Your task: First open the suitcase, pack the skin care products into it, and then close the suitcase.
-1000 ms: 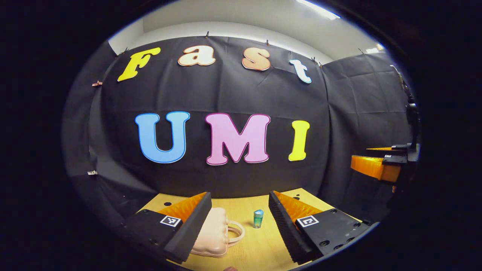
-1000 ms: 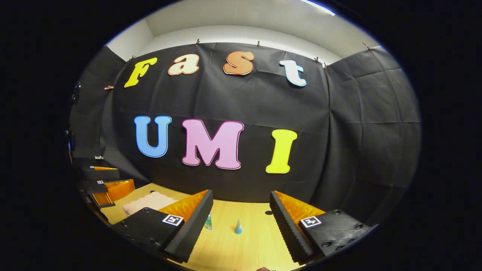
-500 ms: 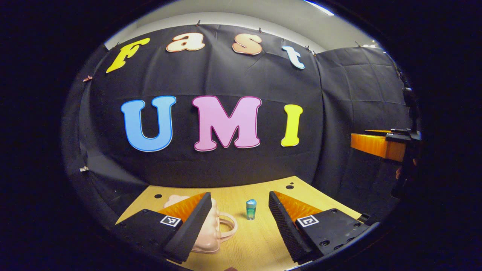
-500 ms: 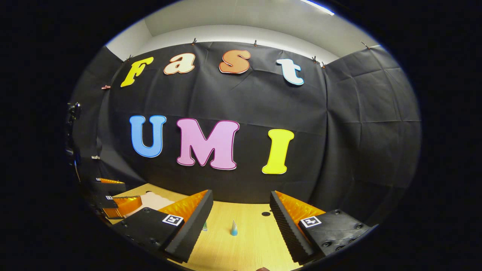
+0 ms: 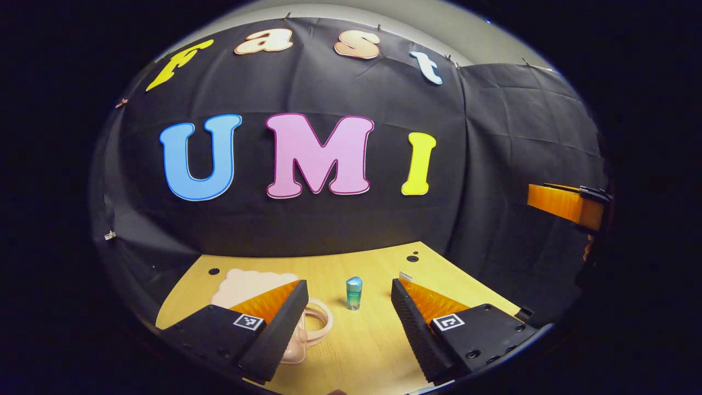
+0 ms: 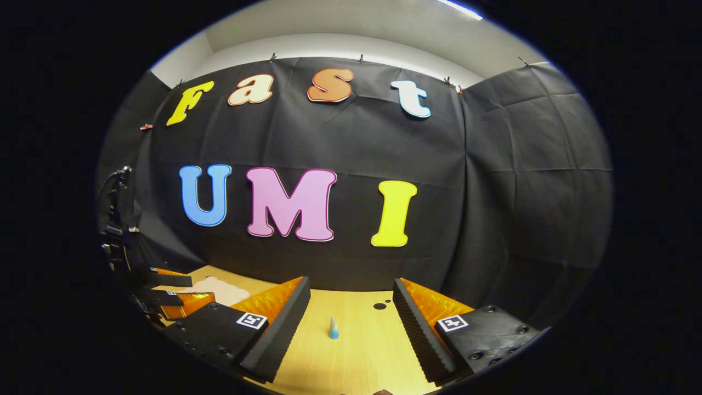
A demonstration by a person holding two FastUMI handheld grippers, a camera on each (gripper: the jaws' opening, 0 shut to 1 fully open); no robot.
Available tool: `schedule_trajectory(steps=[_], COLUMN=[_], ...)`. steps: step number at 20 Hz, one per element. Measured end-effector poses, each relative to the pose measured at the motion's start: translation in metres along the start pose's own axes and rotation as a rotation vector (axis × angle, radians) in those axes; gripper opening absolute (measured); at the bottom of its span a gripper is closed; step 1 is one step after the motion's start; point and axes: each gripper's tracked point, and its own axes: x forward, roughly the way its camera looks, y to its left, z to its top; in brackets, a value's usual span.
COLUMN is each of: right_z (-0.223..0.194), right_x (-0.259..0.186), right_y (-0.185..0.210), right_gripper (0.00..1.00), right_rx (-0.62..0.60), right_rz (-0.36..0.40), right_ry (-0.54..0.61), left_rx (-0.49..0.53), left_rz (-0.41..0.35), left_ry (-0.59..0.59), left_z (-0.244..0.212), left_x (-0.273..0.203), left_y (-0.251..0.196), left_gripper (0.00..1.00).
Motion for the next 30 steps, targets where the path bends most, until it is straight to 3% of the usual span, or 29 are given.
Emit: schedule_trajectory(steps=[7, 14, 17, 18, 21, 22, 23, 24, 27, 30], right_z=[-0.025, -0.062, -0.070, -0.072, -0.071, -0.071, -0.072, -0.076, -0.086, -0.090], right_x=[-0.001, 0.006, 0.014, 0.021, 0.030, 0.033, 0.036, 0.037, 0.041, 0.044], right_y=[-0.040, -0.082, -0.091, -0.095, -0.097, -0.097, -0.095, -0.095, -0.091, -0.084], right_gripper=[0.96, 0.96, 0.96, 0.96, 0.96, 0.96, 0.96, 0.96, 0.96, 0.96], right_rx=[-0.002, 0.018, 0.045, 0.054, 0.062, 0.061, 0.058, 0.054, 0.064, 0.090], right_rz=[-0.067, -0.156, -0.167, -0.172, -0.170, -0.169, -0.164, -0.158, -0.142, -0.124], right_ry=[0.058, 0.154, 0.186, 0.192, 0.198, 0.197, 0.197, 0.204, 0.226, 0.232], left_rx=[-0.040, -0.021, -0.045, -0.037, -0.042, -0.028, -0.010, -0.013, 0.084, 0.084], left_rz=[0.057, 0.145, 0.168, 0.182, 0.184, 0.191, 0.195, 0.162, 0.125, 0.121], left_ry=[0.345, 0.518, 0.560, 0.576, 0.602, 0.618, 0.629, 0.633, 0.618, 0.578], left_z=[-0.107, -0.182, -0.192, -0.202, -0.211, -0.215, -0.217, -0.215, -0.194, -0.165], left_x=[0.100, 0.165, 0.178, 0.188, 0.197, 0.196, 0.195, 0.196, 0.192, 0.180], left_y=[0.018, 0.046, 0.051, 0.055, 0.056, 0.059, 0.068, 0.062, 0.062, 0.066], left_gripper=[0.96, 0.93, 0.88, 0.76, 0.74, 0.69, 0.40, 0.21, 0.11, 0.09])
